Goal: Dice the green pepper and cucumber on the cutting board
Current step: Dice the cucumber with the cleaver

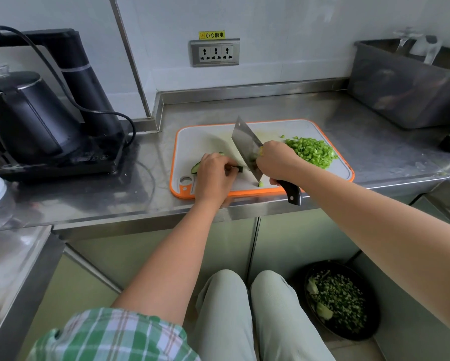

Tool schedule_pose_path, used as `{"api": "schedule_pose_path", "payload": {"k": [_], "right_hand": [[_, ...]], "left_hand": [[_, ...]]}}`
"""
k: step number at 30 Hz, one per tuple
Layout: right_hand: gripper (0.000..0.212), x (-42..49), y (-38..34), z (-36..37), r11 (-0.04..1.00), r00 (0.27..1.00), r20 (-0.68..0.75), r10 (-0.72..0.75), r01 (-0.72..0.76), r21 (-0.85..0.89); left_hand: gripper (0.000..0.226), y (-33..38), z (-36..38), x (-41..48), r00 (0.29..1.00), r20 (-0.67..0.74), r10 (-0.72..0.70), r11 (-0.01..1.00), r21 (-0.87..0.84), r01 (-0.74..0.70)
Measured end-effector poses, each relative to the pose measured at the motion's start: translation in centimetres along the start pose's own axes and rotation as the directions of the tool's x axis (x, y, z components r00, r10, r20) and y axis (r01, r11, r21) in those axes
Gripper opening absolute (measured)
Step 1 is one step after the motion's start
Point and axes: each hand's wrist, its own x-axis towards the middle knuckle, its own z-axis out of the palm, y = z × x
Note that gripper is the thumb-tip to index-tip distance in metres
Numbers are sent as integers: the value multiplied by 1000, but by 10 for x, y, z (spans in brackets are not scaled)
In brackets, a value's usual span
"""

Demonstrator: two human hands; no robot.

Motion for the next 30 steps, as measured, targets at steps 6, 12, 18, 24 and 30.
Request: {"api": "schedule_pose_path", "payload": {"k": [6, 12, 18, 24, 30], "right_hand": [[15, -7, -6, -5, 999, 999, 15, -45, 45, 14], [17, -11, -10, 1, 998, 998, 36, -53, 54, -25], [10, -5, -14, 10, 997, 999, 15, -52, 52, -50], [15, -3, -2, 8, 999, 999, -43, -21, 22, 30], [10, -9, -3, -3, 998, 998, -5, -57, 57, 37]], "left_hand": [[9, 0, 2, 2, 1000, -19, -23, 1000, -5, 23], [8, -4, 4, 3, 1000, 2, -20, 1000, -10, 20], [3, -3, 2, 2, 1000, -4, -9, 1000, -24, 9], [1, -4, 4, 3, 1000, -26, -12, 999, -38, 11], [9, -3, 4, 5, 999, -31, -27, 999, -42, 26]]}}
